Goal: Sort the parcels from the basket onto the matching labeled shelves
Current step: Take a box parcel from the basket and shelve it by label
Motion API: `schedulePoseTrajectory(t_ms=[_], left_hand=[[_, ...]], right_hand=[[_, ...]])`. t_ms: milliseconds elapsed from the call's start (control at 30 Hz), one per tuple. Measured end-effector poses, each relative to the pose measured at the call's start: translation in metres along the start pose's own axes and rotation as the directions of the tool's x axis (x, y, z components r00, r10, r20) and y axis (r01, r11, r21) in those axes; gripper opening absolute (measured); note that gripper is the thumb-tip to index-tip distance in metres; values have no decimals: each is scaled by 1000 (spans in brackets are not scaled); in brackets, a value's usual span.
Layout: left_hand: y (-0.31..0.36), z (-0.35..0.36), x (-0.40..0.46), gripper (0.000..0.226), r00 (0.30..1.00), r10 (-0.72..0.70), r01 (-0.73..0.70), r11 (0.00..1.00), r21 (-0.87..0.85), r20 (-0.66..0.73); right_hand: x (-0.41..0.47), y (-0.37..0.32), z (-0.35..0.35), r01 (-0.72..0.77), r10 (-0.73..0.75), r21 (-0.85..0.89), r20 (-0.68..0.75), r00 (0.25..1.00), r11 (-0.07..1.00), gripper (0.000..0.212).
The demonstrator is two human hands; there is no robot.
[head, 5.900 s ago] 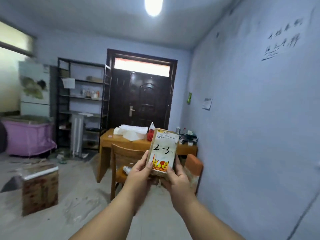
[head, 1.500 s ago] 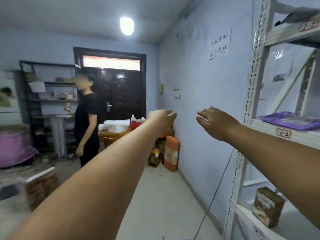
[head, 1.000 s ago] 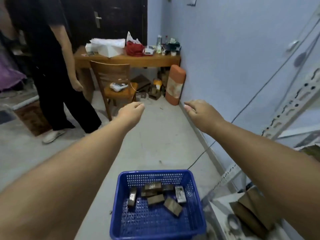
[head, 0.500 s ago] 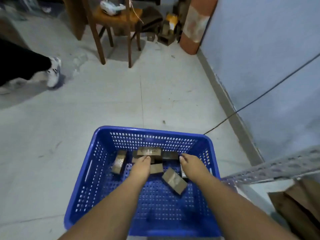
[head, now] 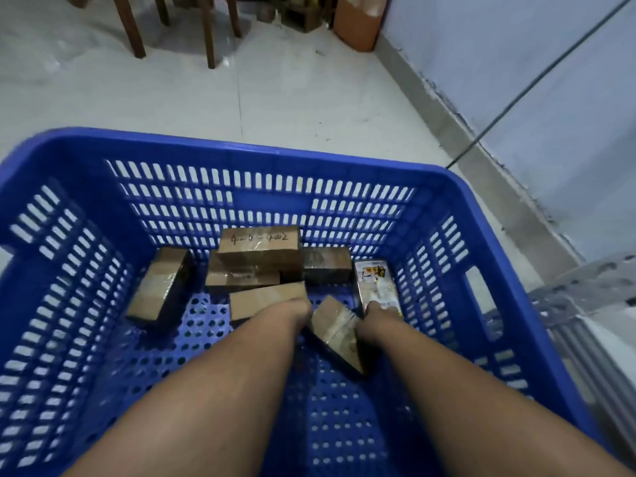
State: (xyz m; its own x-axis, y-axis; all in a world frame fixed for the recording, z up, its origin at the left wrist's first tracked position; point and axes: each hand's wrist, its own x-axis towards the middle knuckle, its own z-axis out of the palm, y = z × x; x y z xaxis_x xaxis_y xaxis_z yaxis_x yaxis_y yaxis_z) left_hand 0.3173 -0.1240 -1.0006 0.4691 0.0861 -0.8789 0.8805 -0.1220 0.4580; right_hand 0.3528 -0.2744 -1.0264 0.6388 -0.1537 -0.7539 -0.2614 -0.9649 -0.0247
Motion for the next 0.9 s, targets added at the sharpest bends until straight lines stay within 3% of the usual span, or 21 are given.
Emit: schedulePoseTrajectory(t_ms=[67,133,200,267,367,400,433,533,667,733,800,900], left_hand=[[6,10,6,28,1000,-4,4,1000,-18,9],[8,14,-2,28,1000,-24,24,996,-90,4],[7,13,1,34,998,-56,54,990,-128,-8],[9,14,2,41,993,-114,116,981,-155,20],[13,7,5,54,986,-154,165,967,-192,68],[14,5,4,53,987,-142,155,967,-202,81],[15,3,5,51,988,-133,147,969,-201,79],[16,-4,-3,48,990,-94,116,967,-225,107],[20,-23,-9,47,984,-10,85,904,-420,178],[21,-30,-10,49,978,9,89,885,-457,208],[21,-32,-11,35,969,42,69,900,-431,244],[24,-35,-16,23,970,124,-21,900,-436,210]], right_hand=[[-1,-2,-3,53,-63,79,123,990,995,50],[-10,-6,0,-20,-67,298,278,958,954,37],[-14,-9,2,-163,-31,522,344,938,837,42],[-17,-11,-4,-240,13,609,353,936,756,54],[-12,-10,-13,-204,82,628,218,973,751,71],[-12,-10,-15,-218,75,676,234,969,704,70],[-13,-11,-16,-239,62,732,260,964,638,65],[-23,-17,-23,-217,-35,791,288,957,571,51],[-32,-19,-40,-160,-203,908,253,946,387,39],[-32,-18,-42,-110,-225,903,218,950,415,41],[-33,-23,-41,-37,-256,910,155,954,413,42],[-35,-31,-39,23,-310,969,56,949,247,54]])
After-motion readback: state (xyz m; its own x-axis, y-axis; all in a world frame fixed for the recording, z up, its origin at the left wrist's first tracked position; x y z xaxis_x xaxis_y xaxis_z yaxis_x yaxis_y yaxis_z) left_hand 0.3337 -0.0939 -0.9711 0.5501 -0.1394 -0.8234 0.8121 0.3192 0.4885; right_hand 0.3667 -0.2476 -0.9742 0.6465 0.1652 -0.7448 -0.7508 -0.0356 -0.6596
